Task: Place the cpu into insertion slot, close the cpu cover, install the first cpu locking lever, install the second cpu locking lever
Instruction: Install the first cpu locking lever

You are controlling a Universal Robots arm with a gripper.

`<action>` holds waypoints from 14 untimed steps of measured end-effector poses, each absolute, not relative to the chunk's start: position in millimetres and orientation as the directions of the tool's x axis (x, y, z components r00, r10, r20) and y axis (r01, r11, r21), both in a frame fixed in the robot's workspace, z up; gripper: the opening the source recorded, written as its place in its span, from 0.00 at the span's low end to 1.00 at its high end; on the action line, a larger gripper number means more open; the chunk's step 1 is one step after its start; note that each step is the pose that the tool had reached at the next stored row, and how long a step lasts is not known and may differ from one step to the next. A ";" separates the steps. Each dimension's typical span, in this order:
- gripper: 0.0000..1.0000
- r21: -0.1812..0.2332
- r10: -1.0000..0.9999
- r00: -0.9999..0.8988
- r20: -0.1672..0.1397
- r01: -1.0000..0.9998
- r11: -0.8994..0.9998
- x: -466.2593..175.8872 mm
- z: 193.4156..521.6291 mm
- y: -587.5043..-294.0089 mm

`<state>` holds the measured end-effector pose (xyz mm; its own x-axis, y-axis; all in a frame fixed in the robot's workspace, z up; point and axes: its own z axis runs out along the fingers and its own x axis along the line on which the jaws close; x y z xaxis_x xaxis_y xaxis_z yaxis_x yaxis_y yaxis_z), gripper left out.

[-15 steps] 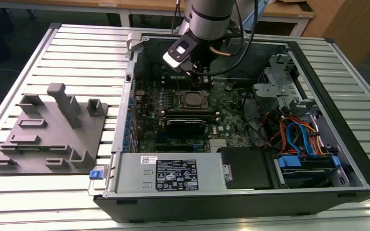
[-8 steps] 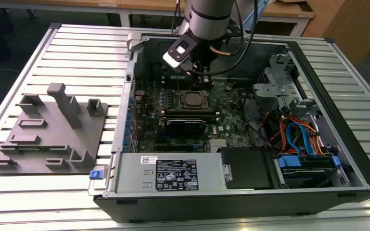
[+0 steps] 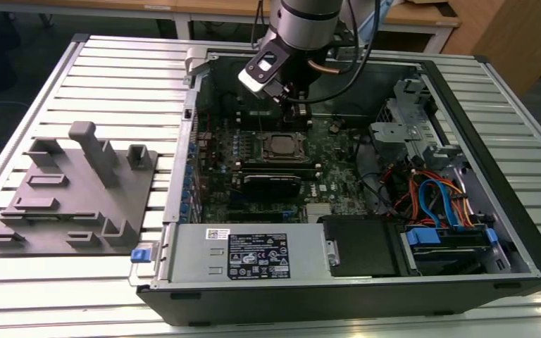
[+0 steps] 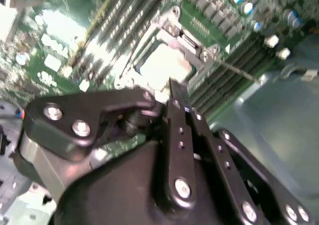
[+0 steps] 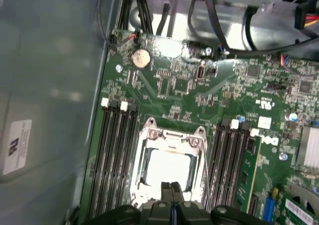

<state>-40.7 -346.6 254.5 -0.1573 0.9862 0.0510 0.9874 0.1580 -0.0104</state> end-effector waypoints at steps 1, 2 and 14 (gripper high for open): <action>0.10 -0.010 0.986 -0.157 0.051 0.987 0.158 -40.7 254.7 -346.6; 0.10 -0.010 0.986 -0.157 0.051 0.987 0.158 -40.7 254.7 -346.6; 0.10 -0.010 0.986 -0.157 0.051 0.987 0.158 -40.7 255.9 -346.6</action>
